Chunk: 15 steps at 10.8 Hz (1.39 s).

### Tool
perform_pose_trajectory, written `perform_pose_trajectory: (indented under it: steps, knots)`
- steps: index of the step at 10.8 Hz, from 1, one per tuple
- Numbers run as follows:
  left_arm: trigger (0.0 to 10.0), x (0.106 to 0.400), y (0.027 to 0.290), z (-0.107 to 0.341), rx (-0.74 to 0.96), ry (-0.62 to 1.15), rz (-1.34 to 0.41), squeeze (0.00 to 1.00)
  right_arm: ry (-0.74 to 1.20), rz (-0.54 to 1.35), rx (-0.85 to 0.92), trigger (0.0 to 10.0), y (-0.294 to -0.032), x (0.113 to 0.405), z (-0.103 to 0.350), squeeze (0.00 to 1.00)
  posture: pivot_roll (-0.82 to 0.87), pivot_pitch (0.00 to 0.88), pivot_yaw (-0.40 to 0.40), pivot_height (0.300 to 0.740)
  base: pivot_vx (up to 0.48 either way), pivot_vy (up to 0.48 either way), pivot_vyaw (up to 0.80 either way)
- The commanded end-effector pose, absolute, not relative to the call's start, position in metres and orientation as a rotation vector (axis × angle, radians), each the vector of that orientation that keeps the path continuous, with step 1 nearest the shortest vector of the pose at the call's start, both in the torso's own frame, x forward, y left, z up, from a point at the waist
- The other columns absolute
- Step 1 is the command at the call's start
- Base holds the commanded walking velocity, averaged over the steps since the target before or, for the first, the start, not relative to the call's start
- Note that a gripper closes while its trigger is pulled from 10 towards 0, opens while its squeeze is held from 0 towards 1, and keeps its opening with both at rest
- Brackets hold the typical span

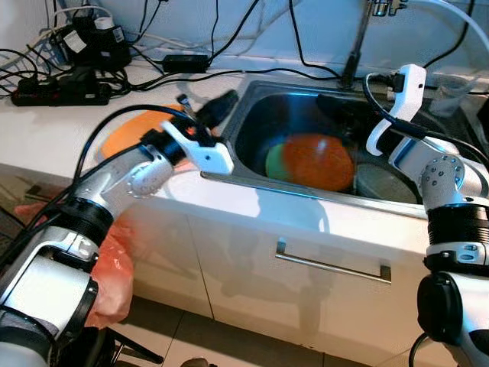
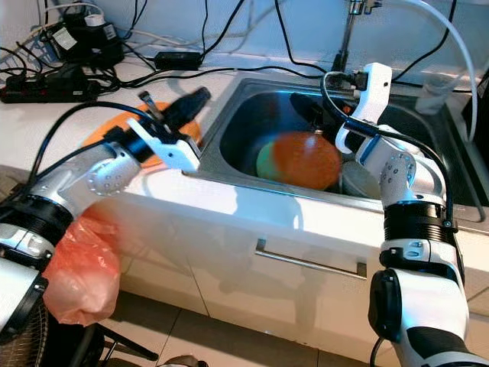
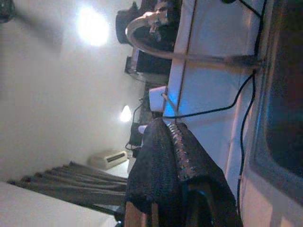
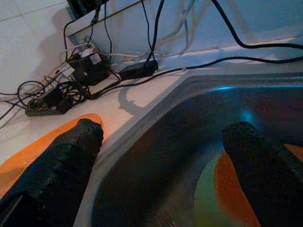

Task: Kitchen organization

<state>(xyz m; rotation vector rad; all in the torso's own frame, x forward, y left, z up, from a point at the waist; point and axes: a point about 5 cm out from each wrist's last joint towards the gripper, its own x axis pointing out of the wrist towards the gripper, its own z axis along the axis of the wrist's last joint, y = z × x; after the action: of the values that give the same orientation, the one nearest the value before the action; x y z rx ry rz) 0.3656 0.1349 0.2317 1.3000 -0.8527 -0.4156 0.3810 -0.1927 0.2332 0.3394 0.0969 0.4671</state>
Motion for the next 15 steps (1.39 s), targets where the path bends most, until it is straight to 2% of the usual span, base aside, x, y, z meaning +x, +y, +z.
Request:
perform_pose_trajectory:
  steps: [1, 5, 6, 7, 8, 12, 13, 14, 15]
  knots:
    - [0.0, 0.367, 0.139, 0.237, 1.287, -0.855, -0.378, 0.0, 0.093, 0.462, 0.338, 10.0, -0.193, 0.379, 0.234, 0.0, 0.08, 0.0, 0.02, 0.74, 0.0, 0.0, 0.0]
    - [0.2, 0.372, 0.143, 0.242, 1.204, -0.816, -0.292, 0.0, 0.093, 0.442, 0.343, 10.0, -0.195, 0.378, 0.23, 0.0, 0.07, 0.0, 0.034, 0.74, 0.0, 0.0, 0.0]
    - [1.3, 0.375, 0.148, 0.243, 1.116, -0.77, -0.236, 0.0, 0.086, 0.438, 0.354, 10.0, -0.191, 0.377, 0.227, 0.0, 0.08, 0.0, 0.041, 0.74, 0.0, 0.0, 0.0]
    - [8.4, 0.376, 0.15, 0.242, 1.058, -0.739, -0.218, 1.0, 0.075, 0.433, 0.354, 10.0, -0.187, 0.376, 0.226, 0.0, 0.08, 0.0, 0.049, 0.74, 0.0, 0.0, 0.0]
    - [10.0, 0.378, 0.153, 0.242, 1.011, -0.712, -0.196, 1.0, 0.065, 0.429, 0.364, 10.0, -0.184, 0.376, 0.225, 0.0, 0.08, 0.0, 0.055, 0.74, 0.0, 0.0, 0.0]
    - [10.0, 0.382, 0.158, 0.239, 0.831, -0.606, -0.165, 1.0, 0.056, 0.415, 0.403, 10.0, -0.176, 0.37, 0.217, 0.0, 0.08, 0.0, 0.083, 0.74, 0.0, 0.0, 0.0]
    - [10.0, 0.382, 0.159, 0.231, 0.728, -0.54, -0.165, 1.0, 0.05, 0.41, 0.415, 10.0, -0.171, 0.368, 0.215, 0.0, 0.06, 0.0, 0.096, 0.74, 0.0, 0.0, 0.0]
    - [10.0, 0.38, 0.159, 0.226, 0.682, -0.516, -0.169, 1.0, 0.041, 0.406, 0.419, 10.0, -0.169, 0.365, 0.215, 0.64, 0.04, 0.0, 0.112, 0.74, 0.0, 0.0, 0.0]
    - [10.0, 0.378, 0.157, 0.22, 0.642, -0.495, -0.184, 1.0, 0.031, 0.401, 0.429, 10.0, -0.168, 0.362, 0.215, 0.8, 0.03, 0.0, 0.115, 0.74, 0.0, 0.0, 0.0]
